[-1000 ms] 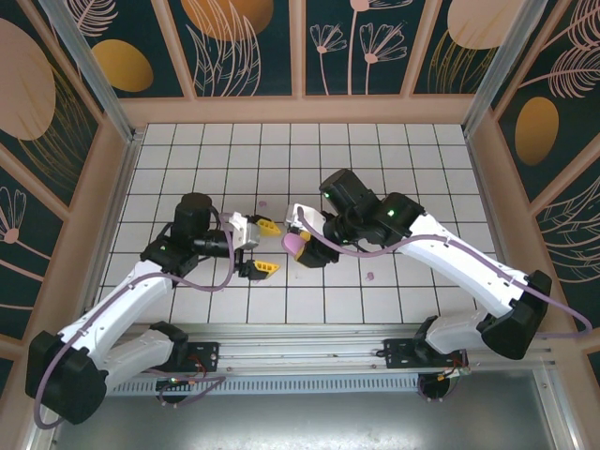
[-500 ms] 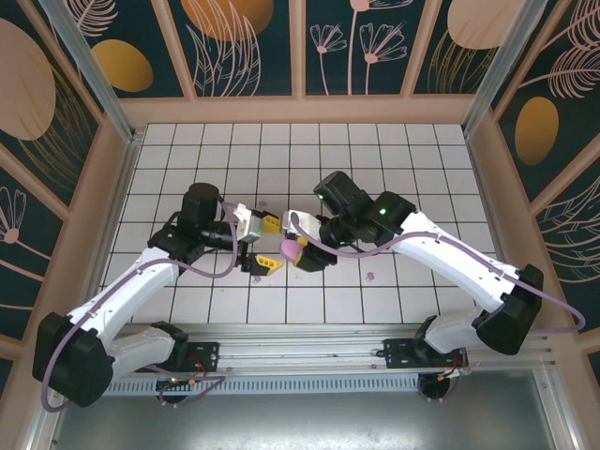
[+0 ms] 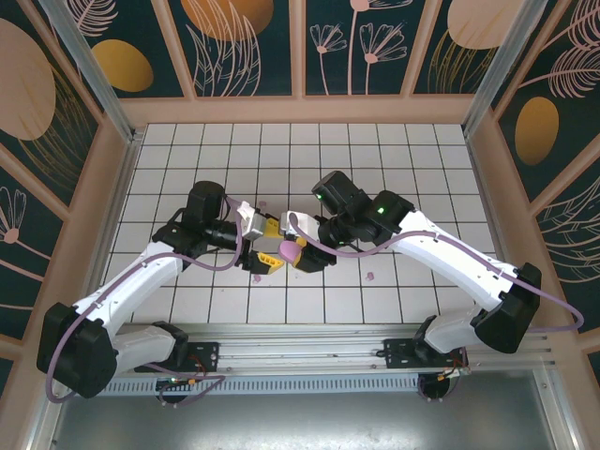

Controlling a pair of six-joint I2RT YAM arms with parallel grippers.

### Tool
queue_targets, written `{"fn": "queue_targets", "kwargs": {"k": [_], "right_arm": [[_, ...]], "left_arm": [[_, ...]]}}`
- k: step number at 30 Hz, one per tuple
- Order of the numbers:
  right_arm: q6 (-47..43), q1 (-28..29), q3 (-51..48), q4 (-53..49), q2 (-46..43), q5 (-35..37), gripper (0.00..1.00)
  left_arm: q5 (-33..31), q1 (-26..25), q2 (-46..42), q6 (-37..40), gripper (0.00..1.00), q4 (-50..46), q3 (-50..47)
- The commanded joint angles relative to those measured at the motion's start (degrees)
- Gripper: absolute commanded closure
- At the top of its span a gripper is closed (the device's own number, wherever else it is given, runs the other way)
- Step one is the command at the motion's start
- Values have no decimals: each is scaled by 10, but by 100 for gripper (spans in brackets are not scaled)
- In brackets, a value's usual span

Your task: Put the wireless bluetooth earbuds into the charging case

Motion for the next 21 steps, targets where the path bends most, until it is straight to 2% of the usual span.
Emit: {"fn": "queue_targets", "kwargs": {"k": [1,6,14,17,21], "right_arm": [[-17,4,22,-8,10,-18,80],[-15,4,24,-3,14,-17,80],[-3,3,21,14,9,24,77],[1,0,9,37,-3,43,72],[12,-4,-7,67,-25,58,56]], "left_arm": [[24,-2,7,8,34,-8,13],[28,-2,14,7,41,-8,14],[21,-2,12,10,60,-10,10],[22,-2,11,3,66,-5,11],[20,-2,8,-26,75,15,14]]}}
